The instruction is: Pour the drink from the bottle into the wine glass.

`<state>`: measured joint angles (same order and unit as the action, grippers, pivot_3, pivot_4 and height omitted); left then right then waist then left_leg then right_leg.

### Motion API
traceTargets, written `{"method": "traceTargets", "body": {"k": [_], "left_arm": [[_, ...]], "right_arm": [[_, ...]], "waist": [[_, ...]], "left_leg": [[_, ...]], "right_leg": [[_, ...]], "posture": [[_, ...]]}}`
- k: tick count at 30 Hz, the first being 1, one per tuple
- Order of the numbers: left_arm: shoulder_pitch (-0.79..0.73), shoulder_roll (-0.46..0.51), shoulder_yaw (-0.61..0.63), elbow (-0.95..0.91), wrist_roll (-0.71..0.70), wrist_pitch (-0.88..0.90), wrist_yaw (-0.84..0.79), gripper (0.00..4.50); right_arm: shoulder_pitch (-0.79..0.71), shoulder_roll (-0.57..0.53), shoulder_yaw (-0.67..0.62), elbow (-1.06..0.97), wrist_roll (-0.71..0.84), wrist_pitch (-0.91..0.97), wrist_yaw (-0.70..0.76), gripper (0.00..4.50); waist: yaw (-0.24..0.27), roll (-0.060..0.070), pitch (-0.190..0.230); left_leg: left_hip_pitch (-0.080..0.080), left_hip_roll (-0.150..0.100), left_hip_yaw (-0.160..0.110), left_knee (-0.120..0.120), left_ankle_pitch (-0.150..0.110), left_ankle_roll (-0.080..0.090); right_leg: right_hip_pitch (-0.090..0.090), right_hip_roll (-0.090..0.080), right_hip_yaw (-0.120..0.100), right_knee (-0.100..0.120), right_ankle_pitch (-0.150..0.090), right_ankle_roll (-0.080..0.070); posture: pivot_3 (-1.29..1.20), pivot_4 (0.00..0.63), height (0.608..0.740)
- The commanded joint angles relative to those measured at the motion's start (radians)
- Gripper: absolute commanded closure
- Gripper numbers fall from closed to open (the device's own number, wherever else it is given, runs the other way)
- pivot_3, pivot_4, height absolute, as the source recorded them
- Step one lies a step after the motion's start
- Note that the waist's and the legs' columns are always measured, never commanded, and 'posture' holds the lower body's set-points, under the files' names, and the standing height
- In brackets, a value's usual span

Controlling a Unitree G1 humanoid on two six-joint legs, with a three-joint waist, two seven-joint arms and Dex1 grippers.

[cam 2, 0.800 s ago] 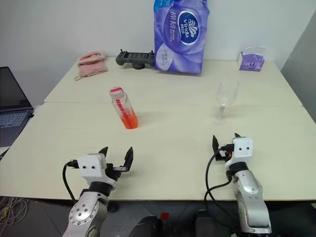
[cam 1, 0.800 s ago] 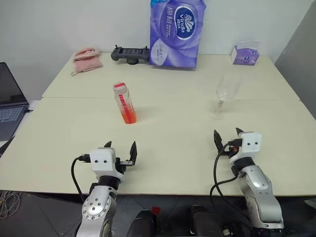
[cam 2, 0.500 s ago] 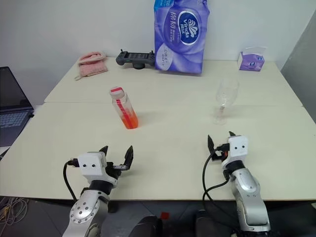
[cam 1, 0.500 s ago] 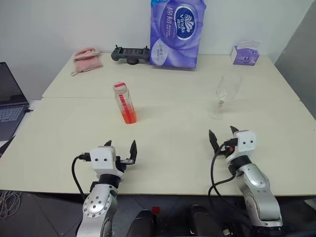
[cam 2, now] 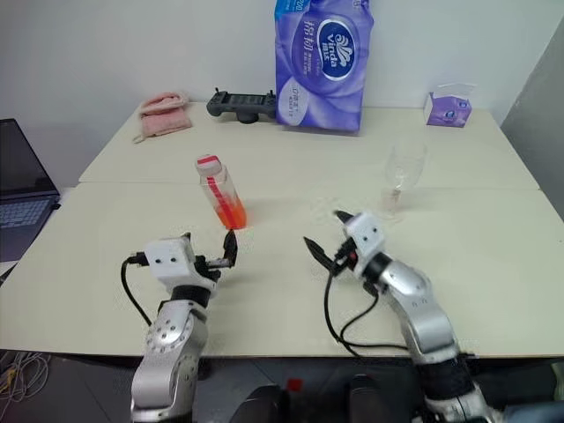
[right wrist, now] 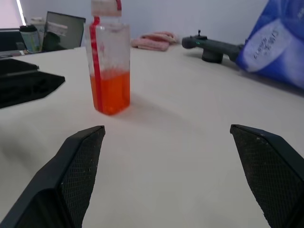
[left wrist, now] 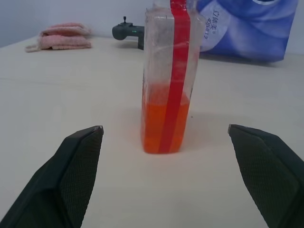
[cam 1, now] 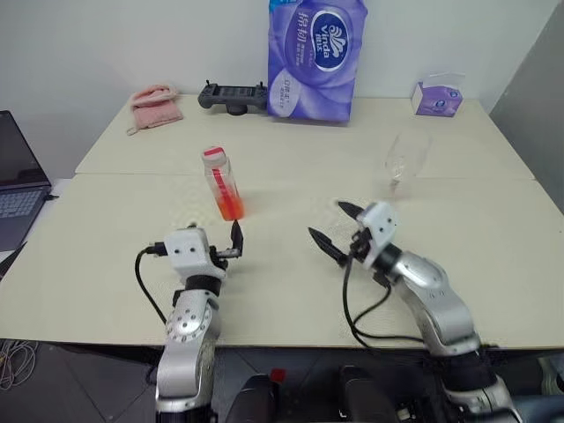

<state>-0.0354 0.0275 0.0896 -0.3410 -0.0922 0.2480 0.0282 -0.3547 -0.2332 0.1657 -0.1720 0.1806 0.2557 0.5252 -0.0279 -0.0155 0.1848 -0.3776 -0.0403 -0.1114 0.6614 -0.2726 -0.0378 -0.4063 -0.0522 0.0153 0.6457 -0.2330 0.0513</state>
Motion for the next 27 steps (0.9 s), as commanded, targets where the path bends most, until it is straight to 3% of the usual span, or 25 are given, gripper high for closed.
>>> {"method": "traceTargets", "body": {"k": [1,20,27], "left_arm": [[-0.081,0.022,0.024,0.048,0.015,-0.044,0.007,0.02],[-0.416,0.063,0.054,0.399,0.046,-0.156,0.042,0.02],[-0.465,0.062,0.076,0.449,0.049,-0.162,0.1,0.02]], "right_arm": [[-0.078,0.021,-0.008,0.029,0.021,-0.014,0.018,0.0],[-0.142,0.048,-0.012,0.1,0.02,-0.03,0.049,0.0],[-0.129,0.044,-0.011,0.092,0.019,-0.028,0.051,0.0]], "waist": [[0.0,0.0,0.0],[0.002,0.0,0.0],[0.001,0.0,0.0]], "left_leg": [[0.0,0.0,0.0,0.0,0.0,0.0],[-0.002,-0.001,-0.001,0.0,0.0,-0.002],[-0.002,-0.001,-0.001,0.0,0.0,-0.002]], "right_leg": [[0.0,0.0,0.0,0.0,0.002,-0.003],[-0.002,0.0,0.0,0.0,0.004,-0.004],[-0.003,0.0,0.0,0.001,0.004,-0.004]], "posture": [[0.0,0.15,0.74],[0.0,0.15,0.74],[0.0,0.15,0.74]]}}
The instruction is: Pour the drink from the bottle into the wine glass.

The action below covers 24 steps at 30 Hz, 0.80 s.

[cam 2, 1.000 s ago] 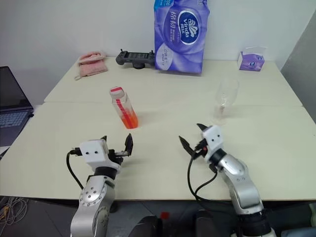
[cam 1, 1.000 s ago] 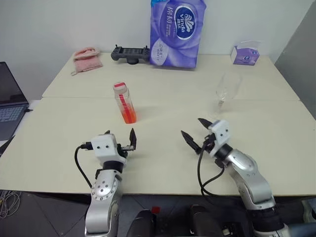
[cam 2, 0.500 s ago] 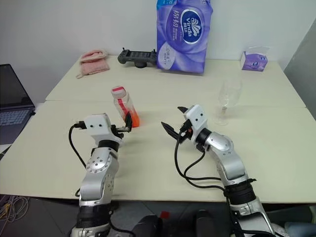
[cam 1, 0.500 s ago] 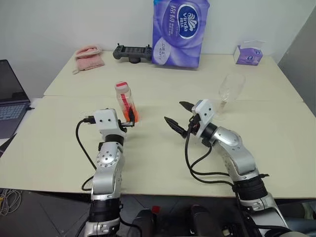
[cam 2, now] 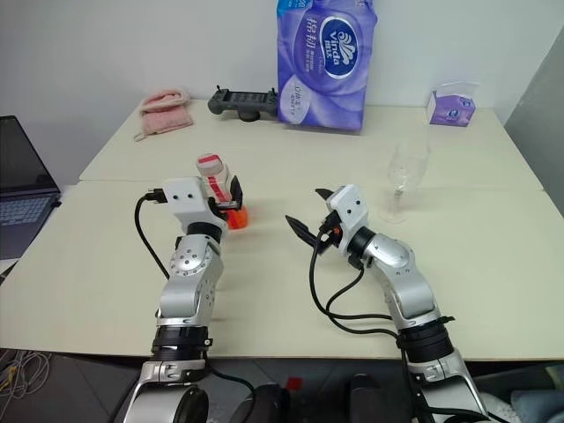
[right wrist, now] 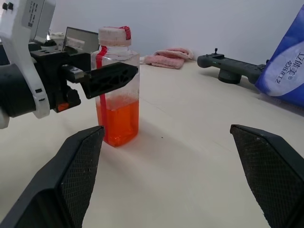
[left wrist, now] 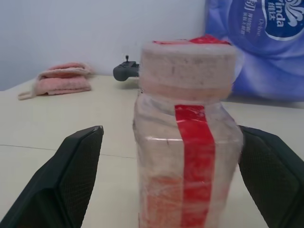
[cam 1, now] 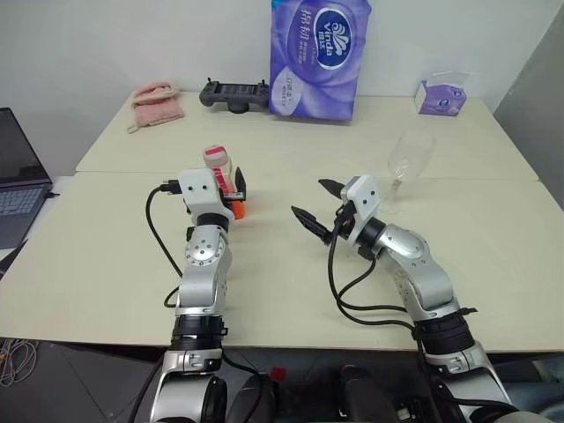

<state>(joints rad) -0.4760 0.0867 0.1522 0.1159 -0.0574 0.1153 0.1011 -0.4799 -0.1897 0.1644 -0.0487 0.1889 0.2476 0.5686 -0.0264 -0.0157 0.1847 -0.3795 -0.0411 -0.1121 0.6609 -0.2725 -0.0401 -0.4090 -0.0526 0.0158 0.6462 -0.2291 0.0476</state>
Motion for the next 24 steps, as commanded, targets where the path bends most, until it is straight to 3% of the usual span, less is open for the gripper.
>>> {"method": "traceTargets", "body": {"k": [1,15,18,24], "left_arm": [[-0.03,0.003,0.011,0.0,0.014,-0.036,0.027,0.02],[-0.077,0.007,-0.006,0.063,0.007,-0.064,-0.006,0.02],[-0.074,0.002,-0.003,0.068,0.006,-0.065,-0.005,0.55],[-0.068,0.006,0.004,0.077,0.005,-0.069,-0.004,2.48]], "right_arm": [[-0.004,0.001,-0.01,-0.031,0.011,-0.019,0.006,0.0],[0.01,0.006,0.003,-0.038,0.007,-0.014,0.001,0.0],[0.016,0.006,0.005,-0.039,0.003,-0.016,-0.003,0.0],[0.011,0.0,-0.003,-0.043,0.002,-0.012,-0.007,0.0]], "waist": [[0.0,0.0,0.0],[0.0,0.0,0.0],[0.0,0.0,0.0],[0.0,0.0,0.0]], "left_leg": [[0.0,0.0,0.0,0.0,0.0,0.0],[0.0,0.0,0.0,0.0,0.0,0.0],[0.0,0.0,0.0,0.0,0.0,0.0],[0.0,0.0,0.0,0.0,0.0,-0.001]], "right_leg": [[0.0,0.0,0.0,0.0,0.0,0.0],[0.0,0.0,0.0,0.0,0.0,0.0],[0.0,0.0,0.0,0.0,0.0,0.0],[0.0,0.0,0.0,0.0,0.0,0.0]], "posture": [[0.0,0.15,0.74],[0.0,0.15,0.74],[0.0,0.15,0.74],[0.0,0.15,0.74]]}}
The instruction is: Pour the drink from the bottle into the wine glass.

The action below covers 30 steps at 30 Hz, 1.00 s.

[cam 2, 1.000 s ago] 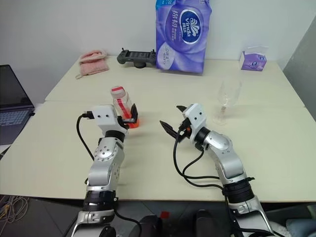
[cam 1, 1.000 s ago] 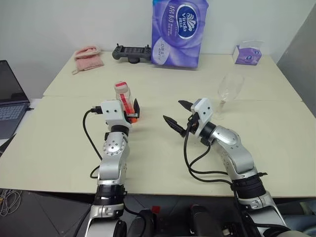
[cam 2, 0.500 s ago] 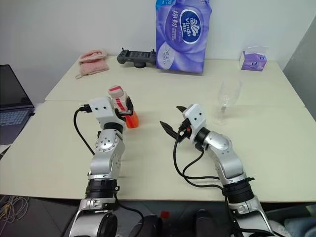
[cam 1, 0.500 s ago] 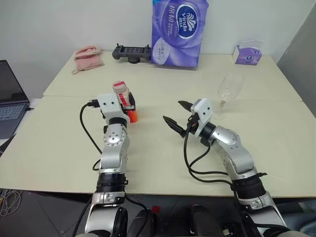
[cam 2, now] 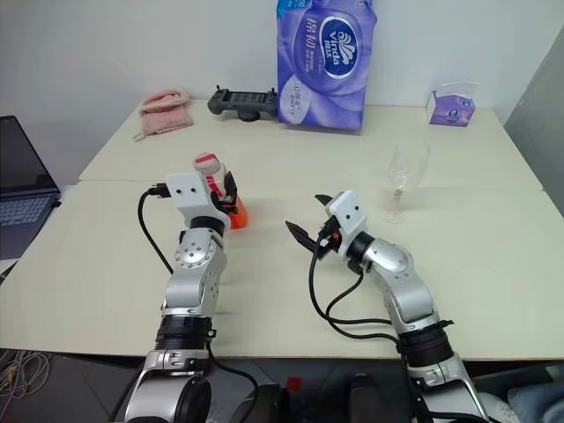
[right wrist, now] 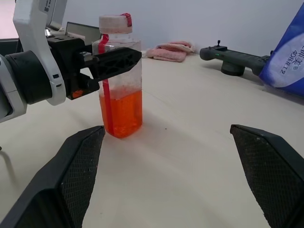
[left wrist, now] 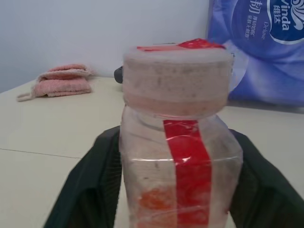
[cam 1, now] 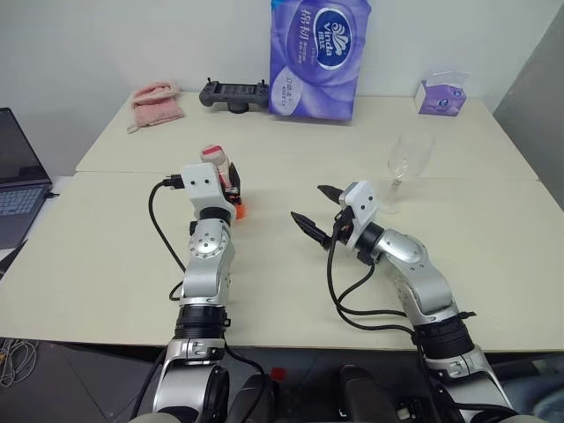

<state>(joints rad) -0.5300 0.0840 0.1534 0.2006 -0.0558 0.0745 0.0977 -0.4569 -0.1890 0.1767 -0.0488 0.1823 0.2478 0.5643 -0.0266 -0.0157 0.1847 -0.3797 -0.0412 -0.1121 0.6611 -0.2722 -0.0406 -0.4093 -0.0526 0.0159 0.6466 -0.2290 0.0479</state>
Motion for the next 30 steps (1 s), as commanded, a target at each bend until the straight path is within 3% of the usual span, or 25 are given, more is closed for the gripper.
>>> {"method": "traceTargets", "body": {"k": [1,6,11,13,16,23,30], "left_arm": [[-0.014,0.01,0.003,-0.006,0.004,-0.029,-0.002,2.63],[-0.009,0.044,0.011,-0.011,-0.011,-0.031,-0.048,2.64],[0.088,0.147,-0.021,-0.189,-0.201,0.034,-0.384,2.64],[0.145,0.196,-0.057,-0.293,-0.271,0.085,-0.513,2.64],[0.211,0.242,-0.094,-0.42,-0.358,0.162,-0.624,2.65],[0.257,0.246,-0.18,-0.576,-0.403,0.228,-0.693,2.65],[0.282,0.225,-0.231,-0.618,-0.398,0.236,-0.706,2.65]], "right_arm": [[-0.013,-0.001,-0.016,-0.044,0.009,-0.012,-0.003,0.0],[-0.038,-0.022,-0.056,-0.084,0.056,0.075,0.0,0.0],[-0.171,-0.14,-0.113,-0.241,0.234,0.412,0.072,0.0],[-0.22,-0.163,-0.155,-0.301,0.376,0.547,0.106,0.0],[-0.287,-0.191,-0.176,-0.357,0.517,0.699,0.132,0.0],[-0.343,-0.229,-0.132,-0.384,0.555,0.827,0.076,0.0],[-0.343,-0.18,-0.133,-0.352,0.511,0.813,-0.034,0.0]], "waist": [[0.0,0.0,0.0],[0.0,0.0,0.0],[-0.004,0.0,0.0],[-0.004,0.0,0.0],[-0.004,0.0,0.0],[-0.001,0.0,0.0],[-0.003,0.0,0.0]], "left_leg": [[0.0,0.0,0.0,0.0,0.0,0.0],[0.0,0.0,0.0,0.0,0.0,0.0],[-0.002,0.0,0.001,0.0,0.0,0.0],[-0.003,0.001,0.0,-0.001,0.0,0.0],[-0.004,0.002,-0.001,-0.002,0.0,0.0],[-0.004,0.001,0.0,0.0,0.0,0.001],[-0.002,0.001,0.001,0.0,0.0,0.001]], "right_leg": [[0.0,0.0,0.0,0.0,0.0,0.0],[0.0,0.0,0.0,0.0,0.0,0.0],[-0.003,0.0,0.001,0.001,0.0,0.0],[-0.004,0.0,0.0,0.001,0.0,0.0],[-0.004,0.0,0.0,0.0,0.0,-0.001],[-0.002,-0.001,0.0,-0.001,0.0,0.0],[-0.003,0.001,0.0,0.0,0.0,0.0]], "posture": [[0.0,0.15,0.74],[0.0,0.15,0.74],[0.0,0.15,0.74],[0.0,0.15,0.74],[0.0,0.15,0.74],[0.0,0.15,0.74],[0.0,0.15,0.74]]}}
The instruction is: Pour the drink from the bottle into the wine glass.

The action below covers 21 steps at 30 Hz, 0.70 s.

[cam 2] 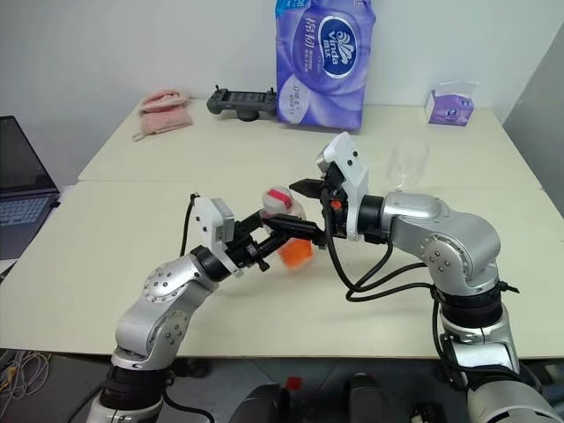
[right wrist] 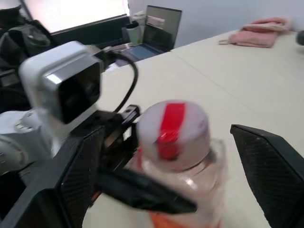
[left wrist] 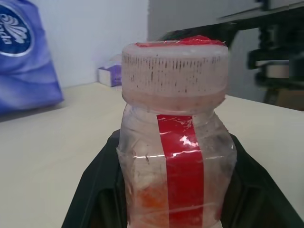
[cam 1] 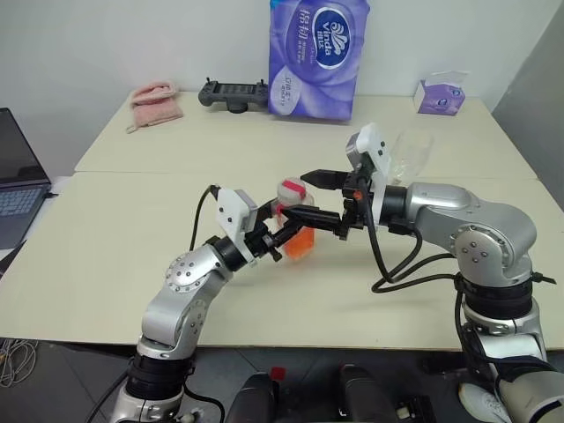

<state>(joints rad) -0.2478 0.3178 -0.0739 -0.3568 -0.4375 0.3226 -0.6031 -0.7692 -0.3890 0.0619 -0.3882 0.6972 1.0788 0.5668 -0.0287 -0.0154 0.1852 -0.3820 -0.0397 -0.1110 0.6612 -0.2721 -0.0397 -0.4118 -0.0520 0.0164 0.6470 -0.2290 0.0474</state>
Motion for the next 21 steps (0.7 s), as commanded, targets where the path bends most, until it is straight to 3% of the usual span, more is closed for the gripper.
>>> {"method": "traceTargets", "body": {"k": [1,4,6,13,17,19,21], "left_arm": [[0.003,-0.01,-0.008,-0.062,-0.017,-0.013,-0.008,2.65],[0.001,-0.014,-0.011,-0.06,-0.015,-0.016,-0.008,2.65],[-0.003,-0.014,-0.01,-0.058,-0.014,-0.018,-0.008,2.65],[0.0,-0.01,-0.004,-0.063,-0.016,-0.019,-0.012,2.65],[-0.007,-0.003,-0.001,-0.072,-0.034,-0.003,-0.026,2.65],[-0.023,0.004,0.009,-0.075,-0.071,0.026,-0.049,2.65],[-0.043,0.016,0.01,-0.071,-0.105,0.056,-0.079,2.66]], "right_arm": [[-0.031,0.026,-0.018,-0.008,-0.011,-0.022,-0.046,0.0],[-0.027,0.03,-0.014,-0.002,-0.023,-0.029,-0.06,0.0],[-0.024,0.031,-0.012,0.0,-0.025,-0.03,-0.064,0.38],[-0.018,0.01,0.013,-0.001,-0.053,-0.025,-0.073,2.64],[-0.023,-0.023,0.032,0.013,-0.068,-0.049,-0.049,2.64],[-0.01,-0.087,0.029,0.004,0.001,-0.105,0.138,2.64],[0.048,-0.233,0.055,-0.066,0.122,-0.138,0.49,2.64]], "waist": [[-0.001,0.0,0.0],[0.0,0.0,0.0],[-0.001,0.0,0.0],[-0.001,0.0,0.0],[-0.001,0.0,0.0],[0.0,0.0,0.0],[0.007,-0.001,0.001]], "left_leg": [[0.0,0.0,0.0,0.0,0.0,0.0],[0.0,0.0,0.0,0.0,0.0,0.0],[-0.001,0.0,0.0,0.0,0.0,0.0],[-0.001,0.0,0.0,0.0,0.0,0.0],[-0.001,0.0,0.0,0.0,0.0,0.0],[-0.001,0.0,0.0,0.0,0.0,0.0],[-0.001,-0.001,0.0,0.0,0.0,0.0]], "right_leg": [[0.0,0.0,0.0,0.0,0.0,0.0],[0.0,0.0,0.0,0.0,0.0,0.0],[0.0,0.0,0.0,0.0,0.0,0.0],[0.0,0.0,0.0,0.0,0.0,0.0],[0.0,0.0,0.0,-0.001,0.0,0.0],[0.0,0.0,0.0,0.0,0.0,0.0],[0.001,0.0,-0.001,-0.002,0.0,0.0]], "posture": [[0.0,0.15,0.74],[0.0,0.15,0.74],[0.0,0.15,0.74],[0.0,0.15,0.74],[0.0,0.15,0.74],[0.0,0.15,0.74],[0.0,0.15,0.74]]}}
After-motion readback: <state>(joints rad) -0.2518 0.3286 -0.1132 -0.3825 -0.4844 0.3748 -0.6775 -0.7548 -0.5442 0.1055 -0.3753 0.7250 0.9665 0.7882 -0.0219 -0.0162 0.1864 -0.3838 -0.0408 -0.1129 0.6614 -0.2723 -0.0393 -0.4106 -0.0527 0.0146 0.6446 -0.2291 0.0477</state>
